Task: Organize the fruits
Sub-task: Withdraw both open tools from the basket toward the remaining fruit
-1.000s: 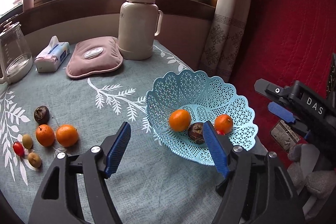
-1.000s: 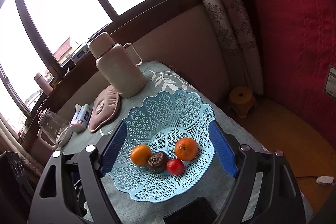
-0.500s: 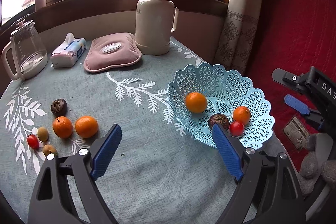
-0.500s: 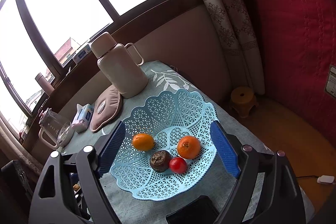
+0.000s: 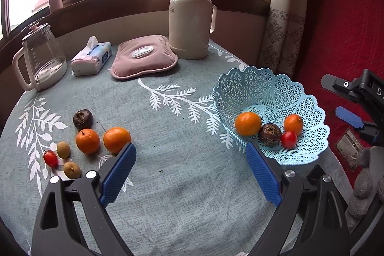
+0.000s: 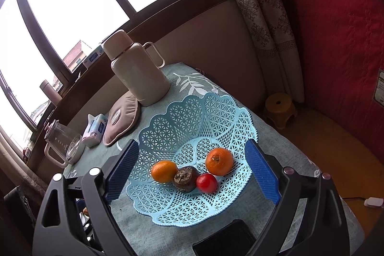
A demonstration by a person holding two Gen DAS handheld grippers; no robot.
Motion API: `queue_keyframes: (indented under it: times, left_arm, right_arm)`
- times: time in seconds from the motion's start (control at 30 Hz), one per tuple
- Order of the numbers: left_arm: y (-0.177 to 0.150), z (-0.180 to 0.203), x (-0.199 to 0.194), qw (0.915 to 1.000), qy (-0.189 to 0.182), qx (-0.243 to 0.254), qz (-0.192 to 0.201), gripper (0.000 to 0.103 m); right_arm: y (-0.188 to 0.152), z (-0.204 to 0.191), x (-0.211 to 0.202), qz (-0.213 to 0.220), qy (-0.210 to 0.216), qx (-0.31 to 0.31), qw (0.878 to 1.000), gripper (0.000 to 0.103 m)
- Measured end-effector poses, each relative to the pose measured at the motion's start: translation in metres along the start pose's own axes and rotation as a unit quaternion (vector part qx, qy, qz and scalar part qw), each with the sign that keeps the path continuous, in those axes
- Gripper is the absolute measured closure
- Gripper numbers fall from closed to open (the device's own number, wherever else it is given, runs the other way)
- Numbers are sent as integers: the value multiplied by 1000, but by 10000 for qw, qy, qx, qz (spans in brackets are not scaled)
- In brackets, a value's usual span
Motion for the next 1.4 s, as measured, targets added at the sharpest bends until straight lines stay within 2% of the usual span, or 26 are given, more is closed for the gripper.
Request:
queue_keyframes:
  times: [1.1,1.4]
  left_arm:
    - [-13,-28,-1,9995,250,-199,-79,11]
    - [-17,-47,-5,9987,376,-349,-67,11]
  right_arm:
    - [-11,-20,0,-77,200,-289,9994,11]
    - [-17,-32,0,-112,303,-472,9984,11]
Point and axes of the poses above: each gripper's, at about its wrist camera, not at the fingertips, and x roughly the way its jaws point, z to its right, y to its top, the point moved 2 cm from there along x, roughly the way its jaws point, and after that the axes turned 5 degrees about z, right-handed, at the moved point
